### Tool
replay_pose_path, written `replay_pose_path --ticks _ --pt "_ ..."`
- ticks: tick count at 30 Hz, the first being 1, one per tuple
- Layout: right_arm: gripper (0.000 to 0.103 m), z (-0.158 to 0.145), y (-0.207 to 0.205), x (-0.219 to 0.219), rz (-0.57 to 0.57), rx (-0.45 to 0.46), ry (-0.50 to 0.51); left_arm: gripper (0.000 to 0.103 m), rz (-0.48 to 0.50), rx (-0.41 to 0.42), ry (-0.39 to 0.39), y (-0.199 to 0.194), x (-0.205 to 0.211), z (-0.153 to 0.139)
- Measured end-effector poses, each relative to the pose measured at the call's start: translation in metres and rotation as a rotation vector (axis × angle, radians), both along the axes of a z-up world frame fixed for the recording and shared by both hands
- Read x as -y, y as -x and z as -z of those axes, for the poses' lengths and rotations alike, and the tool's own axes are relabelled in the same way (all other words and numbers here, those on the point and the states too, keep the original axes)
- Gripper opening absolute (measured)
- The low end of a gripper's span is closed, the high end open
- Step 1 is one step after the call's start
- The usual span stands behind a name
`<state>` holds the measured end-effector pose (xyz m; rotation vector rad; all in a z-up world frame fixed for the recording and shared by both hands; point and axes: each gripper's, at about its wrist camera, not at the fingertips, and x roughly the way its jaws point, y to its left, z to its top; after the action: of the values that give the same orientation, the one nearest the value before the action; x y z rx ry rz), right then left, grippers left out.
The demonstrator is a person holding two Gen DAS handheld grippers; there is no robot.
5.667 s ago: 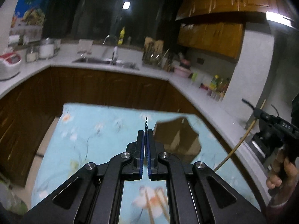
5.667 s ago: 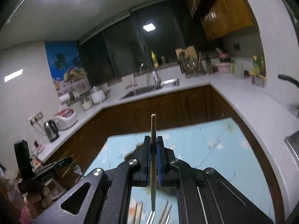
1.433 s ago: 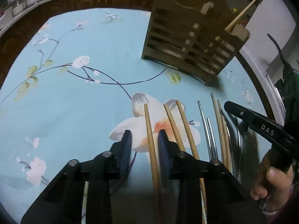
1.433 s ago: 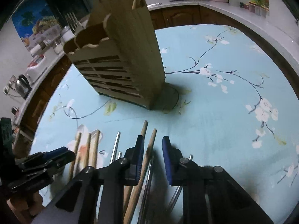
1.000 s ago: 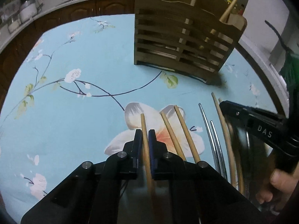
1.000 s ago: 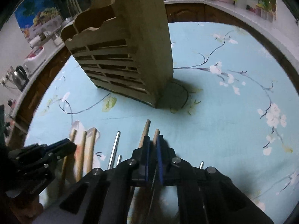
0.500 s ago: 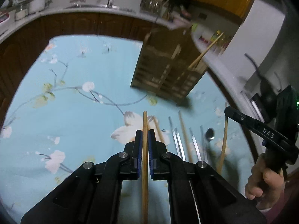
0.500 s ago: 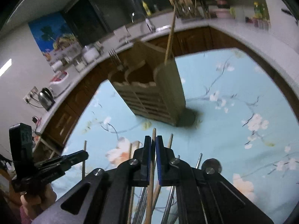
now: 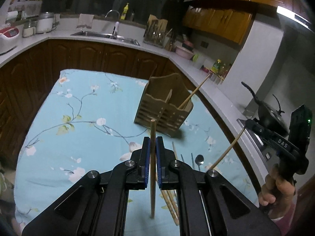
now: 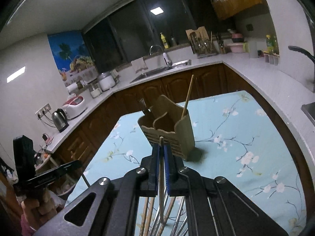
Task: Organize utensils
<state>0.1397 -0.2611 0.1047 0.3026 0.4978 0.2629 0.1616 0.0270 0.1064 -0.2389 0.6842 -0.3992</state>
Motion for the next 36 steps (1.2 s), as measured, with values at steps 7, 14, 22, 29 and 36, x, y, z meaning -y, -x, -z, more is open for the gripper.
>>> replay_pose_path --ticks 7,14,22,29,36 --pt "0.005 -0.017 0.003 -0.002 0.0 0.047 0.01 0.005 -0.02 0.05 0.018 0.0 -0.007 -0.017" --pt "0.005 -0.029 -0.001 0.002 0.011 0.073 0.011 0.005 -0.036 0.076 0.046 -0.007 -0.01 -0.028" --pt "0.005 -0.047 -0.016 0.005 0.038 0.121 0.007 0.005 -0.049 0.133 0.078 -0.028 -0.011 -0.053" --pt "0.005 -0.088 -0.051 0.011 0.069 0.207 0.0 0.005 -0.058 0.228 0.098 -0.073 -0.004 -0.095" --pt "0.005 -0.118 -0.092 0.013 0.134 0.285 0.027 0.005 -0.088 0.318 0.101 -0.133 0.012 -0.132"
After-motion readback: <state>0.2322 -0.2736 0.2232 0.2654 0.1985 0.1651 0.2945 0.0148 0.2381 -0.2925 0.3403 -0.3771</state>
